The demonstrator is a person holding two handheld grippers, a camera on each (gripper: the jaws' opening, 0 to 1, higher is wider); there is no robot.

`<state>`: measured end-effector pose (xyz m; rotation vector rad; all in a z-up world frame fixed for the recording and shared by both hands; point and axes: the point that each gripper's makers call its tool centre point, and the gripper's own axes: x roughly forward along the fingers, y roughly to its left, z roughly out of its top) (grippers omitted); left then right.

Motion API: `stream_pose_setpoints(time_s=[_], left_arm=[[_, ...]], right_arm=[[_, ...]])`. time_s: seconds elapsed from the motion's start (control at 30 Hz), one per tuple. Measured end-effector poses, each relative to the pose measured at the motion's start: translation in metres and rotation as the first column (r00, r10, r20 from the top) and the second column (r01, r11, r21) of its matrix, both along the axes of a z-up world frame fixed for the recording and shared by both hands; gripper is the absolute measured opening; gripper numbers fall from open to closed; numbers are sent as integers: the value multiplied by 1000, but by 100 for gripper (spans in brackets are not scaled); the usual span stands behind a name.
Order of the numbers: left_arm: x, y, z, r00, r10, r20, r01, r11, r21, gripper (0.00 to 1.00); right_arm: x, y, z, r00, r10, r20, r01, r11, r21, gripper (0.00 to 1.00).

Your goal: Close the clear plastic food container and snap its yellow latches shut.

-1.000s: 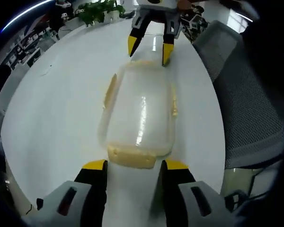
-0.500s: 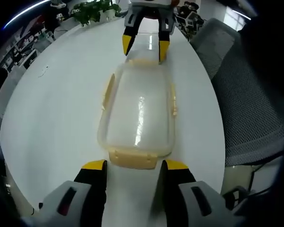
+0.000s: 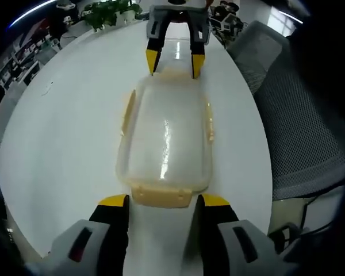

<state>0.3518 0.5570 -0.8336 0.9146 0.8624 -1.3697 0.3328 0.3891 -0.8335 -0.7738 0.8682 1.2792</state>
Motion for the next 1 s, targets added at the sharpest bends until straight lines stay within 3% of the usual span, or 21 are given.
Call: stream_pose_setpoints(time_s=[0.53,1.0], left_arm=[[0,-6,0,996,-82,-19,82,997,4,42],[2,-7,-1,997,-80,-21,80,997,20,40]], right_arm=[[4,3,-3,999,28,-17,-28,999,-29,40],[5,5,-4,999,46,-27,-48,994,-100,41]])
